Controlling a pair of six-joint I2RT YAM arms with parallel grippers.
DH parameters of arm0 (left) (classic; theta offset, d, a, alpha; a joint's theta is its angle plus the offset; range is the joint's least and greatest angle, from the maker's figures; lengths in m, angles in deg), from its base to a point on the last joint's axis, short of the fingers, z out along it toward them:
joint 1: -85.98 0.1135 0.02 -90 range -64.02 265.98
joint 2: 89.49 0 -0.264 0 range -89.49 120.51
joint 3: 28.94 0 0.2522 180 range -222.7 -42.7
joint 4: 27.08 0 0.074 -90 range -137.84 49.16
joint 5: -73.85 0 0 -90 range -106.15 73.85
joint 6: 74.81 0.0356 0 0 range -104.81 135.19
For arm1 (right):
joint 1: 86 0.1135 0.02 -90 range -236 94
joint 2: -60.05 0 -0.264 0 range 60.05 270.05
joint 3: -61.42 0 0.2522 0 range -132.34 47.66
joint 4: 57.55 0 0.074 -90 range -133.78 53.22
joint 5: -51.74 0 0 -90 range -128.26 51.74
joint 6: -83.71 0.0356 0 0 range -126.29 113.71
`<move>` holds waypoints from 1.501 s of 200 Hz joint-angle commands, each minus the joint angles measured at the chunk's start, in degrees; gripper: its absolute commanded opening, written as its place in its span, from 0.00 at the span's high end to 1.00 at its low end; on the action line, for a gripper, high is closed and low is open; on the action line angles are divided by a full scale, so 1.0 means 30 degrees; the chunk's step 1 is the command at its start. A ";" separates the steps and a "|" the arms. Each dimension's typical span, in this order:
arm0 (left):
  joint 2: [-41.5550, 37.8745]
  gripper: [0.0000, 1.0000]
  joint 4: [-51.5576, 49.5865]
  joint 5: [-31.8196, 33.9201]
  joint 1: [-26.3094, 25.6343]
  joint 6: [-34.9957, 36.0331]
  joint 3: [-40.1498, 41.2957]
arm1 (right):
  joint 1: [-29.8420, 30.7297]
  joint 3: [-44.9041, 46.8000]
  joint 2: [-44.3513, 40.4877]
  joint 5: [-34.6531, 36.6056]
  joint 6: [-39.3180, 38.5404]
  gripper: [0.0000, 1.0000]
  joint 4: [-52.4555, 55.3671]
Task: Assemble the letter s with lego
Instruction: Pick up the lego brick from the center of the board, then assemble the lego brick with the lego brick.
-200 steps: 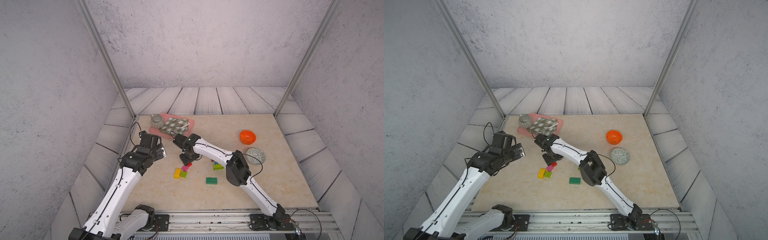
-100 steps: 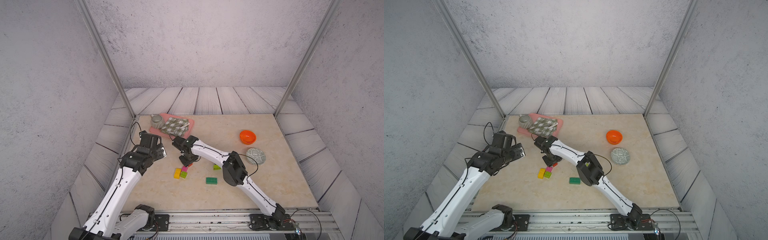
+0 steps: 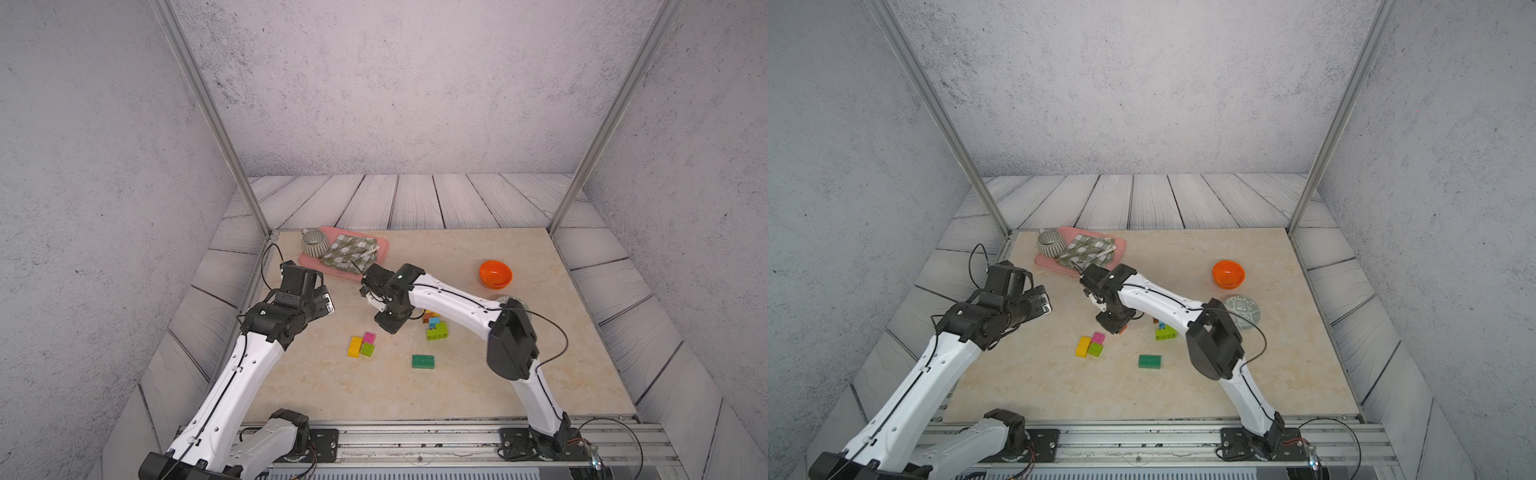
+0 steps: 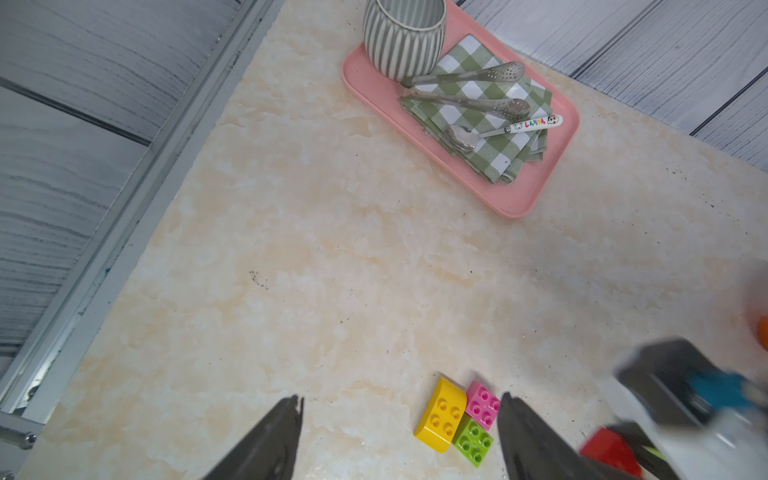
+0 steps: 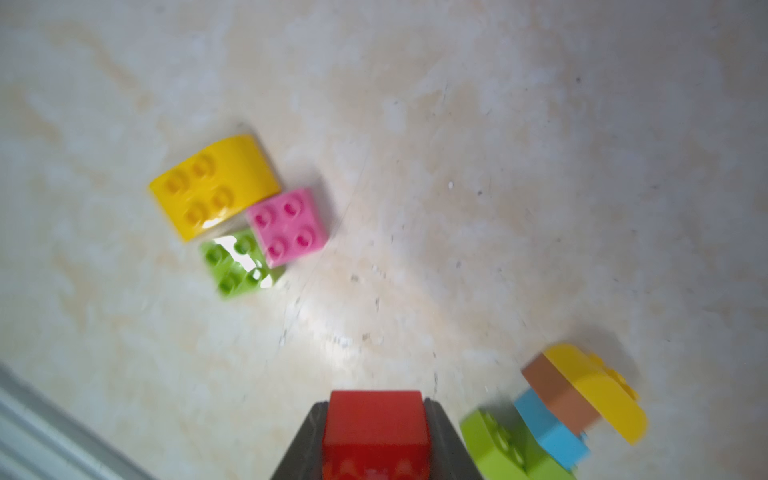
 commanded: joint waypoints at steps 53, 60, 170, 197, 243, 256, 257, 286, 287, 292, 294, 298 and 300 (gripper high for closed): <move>0.0656 0.21 0.1288 -0.0279 0.0158 0.0227 0.0989 | -0.0036 1.3096 -0.9564 -0.2331 -1.0279 0.88 -0.3283; 0.0736 0.21 0.1365 -0.0278 0.0158 0.0257 0.1037 | -0.0052 1.3359 -0.9517 -0.2317 -1.0633 0.88 -0.3297; 0.0921 0.21 0.1863 -0.0223 0.0158 0.0462 0.1700 | -0.1304 1.3521 -0.5876 -0.2901 -1.3072 0.92 -0.6211; 0.0928 0.21 0.1863 -0.0238 0.0158 0.0491 0.1648 | -0.1370 1.3450 -0.5693 -0.3043 -1.3061 0.92 -0.6396; 0.0934 0.21 0.1841 -0.0190 0.0158 0.0524 0.1586 | -0.1412 1.3479 -0.5447 -0.3226 -1.3058 0.92 -0.6550; 0.0928 0.21 0.1777 -0.0170 0.0158 0.0546 0.1561 | -0.1450 1.3533 -0.5329 -0.3255 -1.3014 0.92 -0.6579; 0.0928 0.21 0.1776 -0.0165 0.0158 0.0563 0.1557 | -0.1454 1.3528 -0.5324 -0.3270 -1.3005 0.93 -0.6594; 0.0928 0.21 0.1725 -0.0102 0.0158 0.0580 0.1485 | -0.1616 1.3836 -0.5207 -0.3285 -1.2968 0.94 -0.6955; 0.0928 0.21 0.1721 -0.0102 0.0158 0.0579 0.1504 | -0.1625 1.3841 -0.5204 -0.3271 -1.2983 0.94 -0.6972; 0.0928 0.21 0.1724 -0.0102 0.0154 0.0575 0.1527 | -0.1658 1.3867 -0.5167 -0.3257 -1.2942 0.94 -0.7011; 0.0928 0.22 0.1733 -0.0117 0.0157 0.0571 0.1532 | -0.1699 1.3873 -0.5164 -0.3234 -1.2961 0.94 -0.7032; 0.0943 0.21 0.1738 -0.0103 0.0158 0.0557 0.1510 | -0.1708 1.3902 -0.5123 -0.3213 -1.2933 0.94 -0.7062; 0.0954 0.21 0.1751 -0.0117 0.0158 0.0552 0.1513 | -0.1719 1.3904 -0.5117 -0.3187 -1.2937 0.94 -0.7074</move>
